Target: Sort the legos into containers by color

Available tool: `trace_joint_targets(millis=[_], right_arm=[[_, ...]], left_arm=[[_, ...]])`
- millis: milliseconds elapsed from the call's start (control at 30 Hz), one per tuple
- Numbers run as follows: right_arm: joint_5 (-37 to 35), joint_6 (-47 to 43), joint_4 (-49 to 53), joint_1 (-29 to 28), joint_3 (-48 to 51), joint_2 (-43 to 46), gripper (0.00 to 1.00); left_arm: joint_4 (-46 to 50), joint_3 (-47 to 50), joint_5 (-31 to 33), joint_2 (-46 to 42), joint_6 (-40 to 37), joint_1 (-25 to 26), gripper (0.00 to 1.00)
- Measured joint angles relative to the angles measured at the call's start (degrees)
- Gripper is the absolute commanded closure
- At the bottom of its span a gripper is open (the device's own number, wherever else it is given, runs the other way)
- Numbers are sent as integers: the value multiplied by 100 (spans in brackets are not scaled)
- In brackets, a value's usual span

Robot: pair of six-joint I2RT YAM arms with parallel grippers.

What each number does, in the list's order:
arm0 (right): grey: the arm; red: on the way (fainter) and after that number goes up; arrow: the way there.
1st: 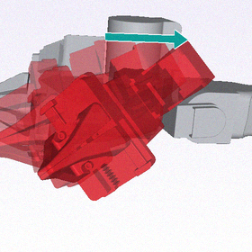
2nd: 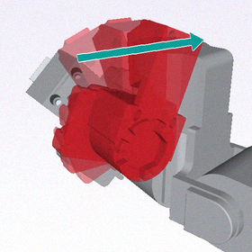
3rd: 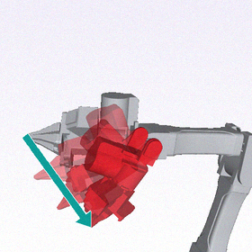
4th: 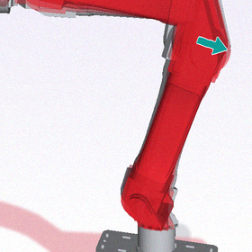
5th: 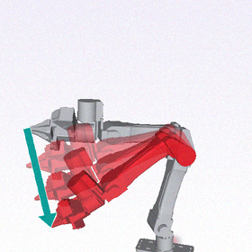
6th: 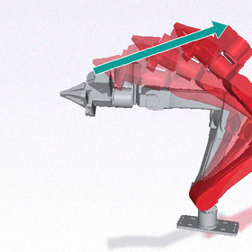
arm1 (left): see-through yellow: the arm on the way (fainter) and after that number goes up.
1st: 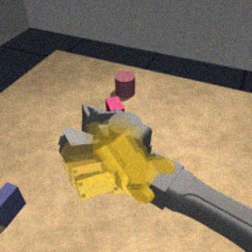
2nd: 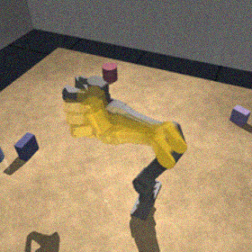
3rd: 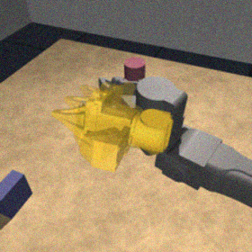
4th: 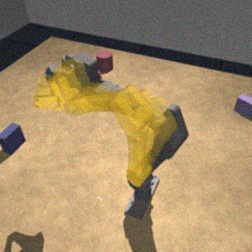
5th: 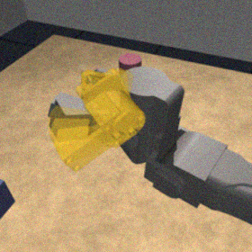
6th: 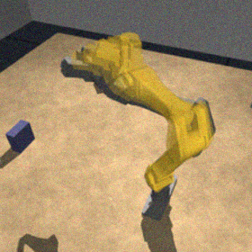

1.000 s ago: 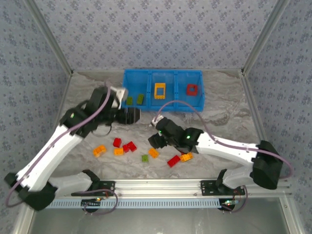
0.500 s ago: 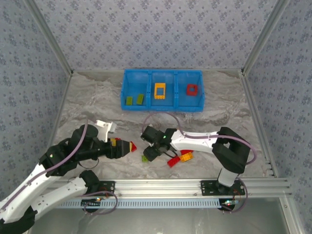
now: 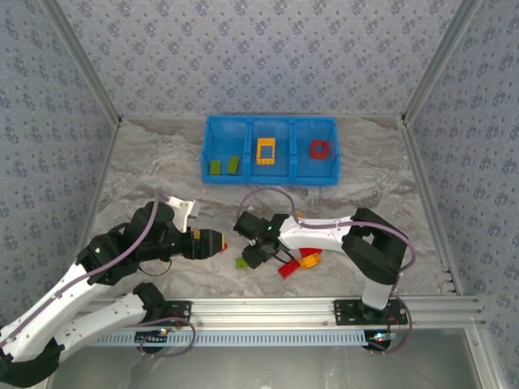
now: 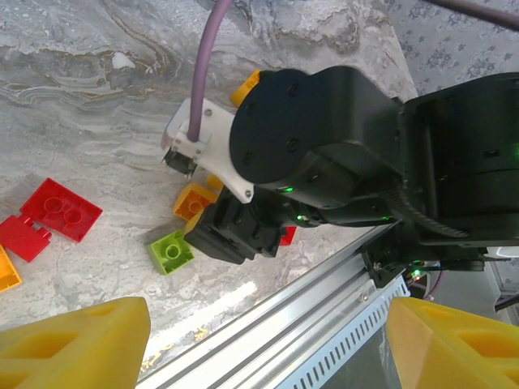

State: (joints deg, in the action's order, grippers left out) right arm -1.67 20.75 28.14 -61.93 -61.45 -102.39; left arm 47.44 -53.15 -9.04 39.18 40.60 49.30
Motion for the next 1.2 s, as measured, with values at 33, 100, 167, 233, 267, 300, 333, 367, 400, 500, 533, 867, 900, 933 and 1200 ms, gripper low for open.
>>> trace_joint_targets(millis=[33, 100, 167, 233, 267, 300, 333, 367, 400, 500, 533, 867, 900, 933, 1200], right_arm=[[2, 22, -2, 9, -11, 0, 53], [-33, 66, 15, 28, -11, -4, 59], [-57, 111, 20, 35, -13, 9, 64], [-133, 140, 20, 35, -15, 55, 67], [-195, 153, 33, 35, -17, 85, 68], [-289, 170, 85, 48, -42, 146, 68], [-393, 175, 186, 81, -109, 212, 69], [-511, 173, 297, 131, -210, 273, 69], [-656, 170, 455, 203, -382, 319, 70], [-1075, 149, 748, 614, -1154, 352, 73], [-1209, 131, 778, 798, -1425, 350, 73], [-1523, -4, 767, 2299, -3790, -1104, 73], [-1408, -17, 774, 2404, -3978, -1335, 73], [-1276, -20, 772, 2496, -4135, -1541, 73], [-345, 28, 901, 2944, -4966, -2559, 70]], left_arm=[[-13, 0, 0, 0, 0, 0, 22], [-37, 0, 0, 0, 0, 0, 23], [-76, 0, 0, 0, 0, 0, 23], [-127, 0, 0, 13, 0, 0, 23], [-151, 0, 0, 33, 0, 0, 23], [-201, 0, 0, 83, -2, 0, 23], [-280, -7, 0, 166, -2, 0, 23], [-358, -22, 0, 258, -2, 0, 23], [-442, -55, 2, 378, -4, 0, 23], [-717, -282, 105, 822, -48, 0, 23], [-815, -380, 188, 1012, -70, 0, 23], [-1445, -1025, 1021, 1878, -236, 0, 24], [-1475, -1036, 1060, 1928, -243, 2, 24], [-1502, -1034, 1093, 1985, -243, 2, 24], [-1609, -1034, 1169, 2142, -238, 120, 24]])
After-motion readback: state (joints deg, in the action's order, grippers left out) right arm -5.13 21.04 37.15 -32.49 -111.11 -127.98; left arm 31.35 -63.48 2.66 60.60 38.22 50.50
